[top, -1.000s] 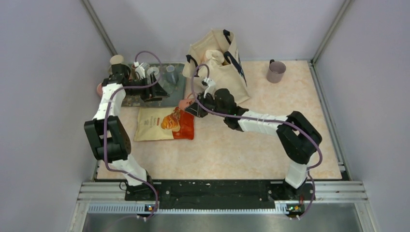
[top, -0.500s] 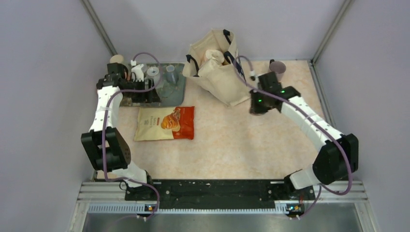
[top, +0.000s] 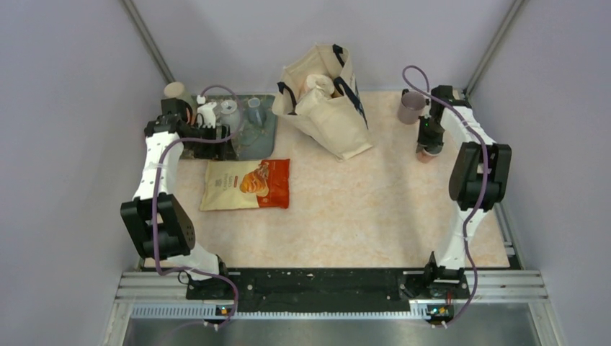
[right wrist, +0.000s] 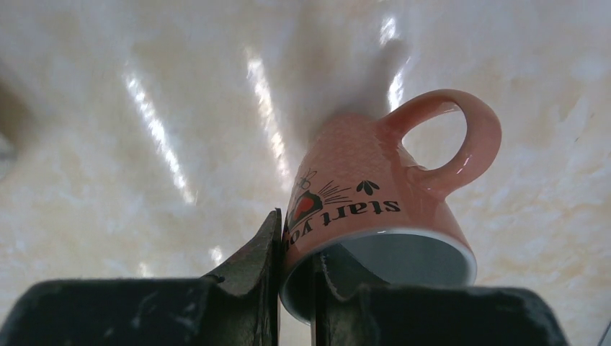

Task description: Turn the mug right side up

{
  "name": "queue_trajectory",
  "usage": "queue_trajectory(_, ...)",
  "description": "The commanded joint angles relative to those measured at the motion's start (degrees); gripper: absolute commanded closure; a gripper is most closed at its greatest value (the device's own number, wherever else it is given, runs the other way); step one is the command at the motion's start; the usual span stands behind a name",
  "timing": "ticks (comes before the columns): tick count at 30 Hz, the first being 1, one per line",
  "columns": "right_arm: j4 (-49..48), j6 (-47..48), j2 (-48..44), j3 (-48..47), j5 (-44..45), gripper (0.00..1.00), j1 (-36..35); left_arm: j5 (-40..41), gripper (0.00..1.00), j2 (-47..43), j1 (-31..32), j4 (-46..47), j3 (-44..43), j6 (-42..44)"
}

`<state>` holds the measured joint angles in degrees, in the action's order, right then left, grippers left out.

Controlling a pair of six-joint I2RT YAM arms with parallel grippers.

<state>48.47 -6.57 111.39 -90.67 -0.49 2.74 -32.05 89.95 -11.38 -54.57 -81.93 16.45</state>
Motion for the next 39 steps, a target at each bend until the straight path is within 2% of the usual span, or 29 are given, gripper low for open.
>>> queue_trajectory(1,1.0,-0.9,7.7,-11.7,0.2,1.00,3.6,1.2,0.19,-2.8,0.0,-0.1,0.8,2.2)
queue_trajectory(8,4.0,0.8,16.6,-21.2,3.6,1.00,4.0,1.3,0.19,-1.4,0.0,0.2,0.5,2.6)
queue_trajectory(17,5.2,3.0,25.3,-33.3,3.5,1.00,7.1,1.2,0.20,-0.7,0.0,0.3,-0.3,2.1)
queue_trajectory(26,5.2,0.4,33.6,-46.2,0.7,1.00,8.9,2.0,0.20,-0.5,0.0,0.1,-1.1,1.7)
queue_trajectory(39,-1.7,-5.7,37.5,-49.5,-3.4,1.00,9.0,2.7,0.20,-0.9,0.0,-0.1,-0.9,1.9)
